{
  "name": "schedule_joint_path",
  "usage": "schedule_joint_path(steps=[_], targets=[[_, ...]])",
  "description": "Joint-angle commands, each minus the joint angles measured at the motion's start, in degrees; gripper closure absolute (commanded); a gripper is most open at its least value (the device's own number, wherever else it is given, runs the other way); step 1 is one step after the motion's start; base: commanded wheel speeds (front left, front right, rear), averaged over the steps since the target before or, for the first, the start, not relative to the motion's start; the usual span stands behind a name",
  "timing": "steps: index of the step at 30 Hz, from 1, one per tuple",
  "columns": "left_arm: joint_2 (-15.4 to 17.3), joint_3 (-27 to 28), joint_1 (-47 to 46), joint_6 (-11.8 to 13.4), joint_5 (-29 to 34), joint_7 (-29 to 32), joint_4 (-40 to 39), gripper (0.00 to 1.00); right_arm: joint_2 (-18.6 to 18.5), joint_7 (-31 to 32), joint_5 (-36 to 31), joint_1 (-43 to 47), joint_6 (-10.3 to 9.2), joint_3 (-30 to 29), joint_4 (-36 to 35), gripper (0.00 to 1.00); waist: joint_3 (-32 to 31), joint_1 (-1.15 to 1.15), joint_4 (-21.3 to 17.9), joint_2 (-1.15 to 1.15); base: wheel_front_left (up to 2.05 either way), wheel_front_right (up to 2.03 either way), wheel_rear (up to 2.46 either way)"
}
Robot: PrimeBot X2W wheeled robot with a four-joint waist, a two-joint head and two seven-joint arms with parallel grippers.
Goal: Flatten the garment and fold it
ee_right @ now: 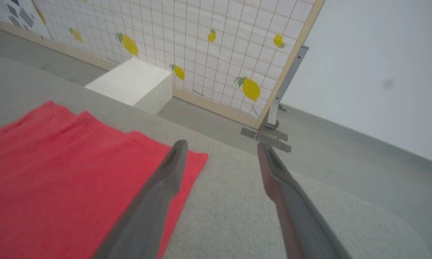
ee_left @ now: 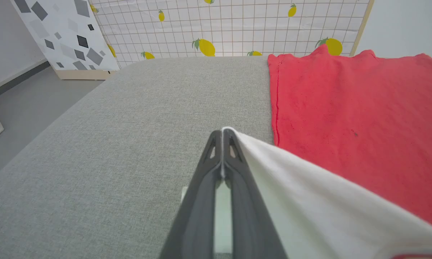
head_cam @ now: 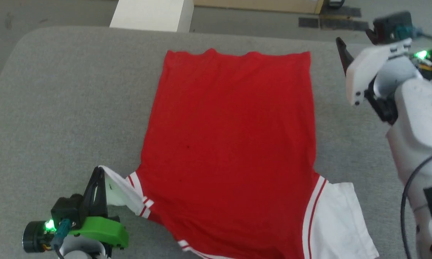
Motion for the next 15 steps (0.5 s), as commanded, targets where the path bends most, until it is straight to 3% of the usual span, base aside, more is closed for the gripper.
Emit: schedule_joint_path(steps=[1,8,15], targets=[[-0.58,-0.22,-1.31,-0.37,0.52,-0.22,-0.19,1.00,-0.51,3.00,0.90,-3.10,-0.09,1.28,2.76,0.00,5.10,0.00,3.37,0.00,0.00,0.00,0.00],[-2.34,-2.35,-4.81,-1.19,0.96,-0.22,-1.29,1.00,-2.82,20.51,10.83,-15.00,-0.09,3.80,14.97,0.00,10.81,0.00,7.11,0.00,0.00,0.00,0.00],[-3.38,-4.28,-7.42,-1.63,0.81,-0.22,-1.89,1.00,-6.97,29.33,13.21,-23.18,-0.09,10.05,17.99,0.00,16.37,0.00,10.33,0.00,0.00,0.00,0.00]])
